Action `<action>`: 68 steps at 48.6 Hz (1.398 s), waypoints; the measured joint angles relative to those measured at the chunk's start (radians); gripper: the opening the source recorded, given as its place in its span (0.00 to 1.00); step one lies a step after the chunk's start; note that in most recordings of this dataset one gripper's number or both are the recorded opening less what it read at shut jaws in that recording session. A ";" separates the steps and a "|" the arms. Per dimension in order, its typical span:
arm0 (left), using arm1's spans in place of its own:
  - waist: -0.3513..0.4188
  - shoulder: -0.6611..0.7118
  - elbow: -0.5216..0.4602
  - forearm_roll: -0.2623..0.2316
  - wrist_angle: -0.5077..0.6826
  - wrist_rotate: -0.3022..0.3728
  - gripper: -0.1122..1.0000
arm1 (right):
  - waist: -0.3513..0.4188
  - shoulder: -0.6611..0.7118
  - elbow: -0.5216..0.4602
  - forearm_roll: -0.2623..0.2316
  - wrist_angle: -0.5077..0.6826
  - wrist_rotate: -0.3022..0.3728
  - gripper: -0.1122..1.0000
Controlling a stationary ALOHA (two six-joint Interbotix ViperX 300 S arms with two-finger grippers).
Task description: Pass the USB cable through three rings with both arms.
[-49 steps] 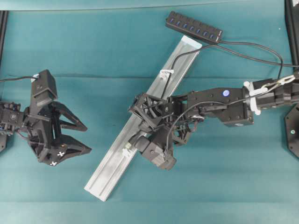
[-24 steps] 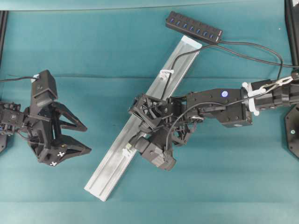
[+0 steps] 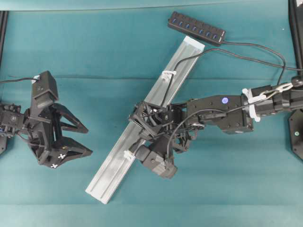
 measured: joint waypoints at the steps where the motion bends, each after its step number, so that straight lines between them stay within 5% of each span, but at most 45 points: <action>1: 0.000 0.000 0.000 0.002 0.000 0.000 0.98 | 0.000 0.002 -0.003 0.000 -0.002 -0.002 0.16; 49: -0.021 0.041 -0.023 0.002 -0.052 -0.008 0.98 | 0.043 0.038 -0.058 0.064 -0.015 0.000 0.16; 68: -0.048 0.190 -0.029 0.000 -0.215 -0.106 0.98 | 0.046 0.041 -0.063 0.087 -0.017 0.000 0.16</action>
